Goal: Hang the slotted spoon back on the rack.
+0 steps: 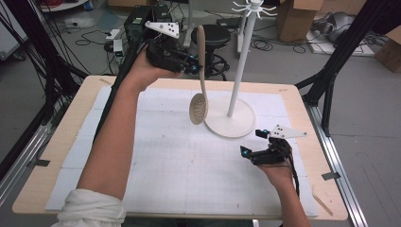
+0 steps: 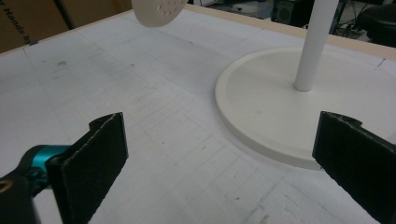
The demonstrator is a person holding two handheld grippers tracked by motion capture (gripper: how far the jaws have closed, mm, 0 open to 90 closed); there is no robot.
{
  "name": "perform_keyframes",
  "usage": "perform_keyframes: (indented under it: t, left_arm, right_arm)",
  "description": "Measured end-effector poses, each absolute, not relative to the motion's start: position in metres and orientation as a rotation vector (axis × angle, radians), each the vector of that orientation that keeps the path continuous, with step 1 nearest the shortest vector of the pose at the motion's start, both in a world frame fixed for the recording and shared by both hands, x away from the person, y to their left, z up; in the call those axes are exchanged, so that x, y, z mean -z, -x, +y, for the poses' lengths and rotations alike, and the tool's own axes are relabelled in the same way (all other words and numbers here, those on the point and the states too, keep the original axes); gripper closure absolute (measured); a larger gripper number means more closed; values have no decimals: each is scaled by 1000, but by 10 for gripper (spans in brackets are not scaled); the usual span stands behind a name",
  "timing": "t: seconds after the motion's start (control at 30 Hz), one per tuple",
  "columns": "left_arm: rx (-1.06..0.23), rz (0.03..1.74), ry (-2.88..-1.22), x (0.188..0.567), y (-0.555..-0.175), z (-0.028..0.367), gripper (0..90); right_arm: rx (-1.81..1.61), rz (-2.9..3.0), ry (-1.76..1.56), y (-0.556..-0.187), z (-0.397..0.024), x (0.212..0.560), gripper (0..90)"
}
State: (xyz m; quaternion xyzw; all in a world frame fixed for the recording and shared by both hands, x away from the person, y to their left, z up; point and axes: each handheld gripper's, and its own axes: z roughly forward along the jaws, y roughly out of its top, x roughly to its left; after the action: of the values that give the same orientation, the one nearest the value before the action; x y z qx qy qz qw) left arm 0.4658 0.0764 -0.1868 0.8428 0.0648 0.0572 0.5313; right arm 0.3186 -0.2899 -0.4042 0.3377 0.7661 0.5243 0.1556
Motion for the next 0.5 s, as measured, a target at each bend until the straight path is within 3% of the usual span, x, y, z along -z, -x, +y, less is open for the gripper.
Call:
perform_keyframes:
  t: [0.5]
  left_arm:
    - [-173,189,-2034,160,-502,59,739]
  right_arm:
    - [-1500,2200,-973,-318,-290,406,20]
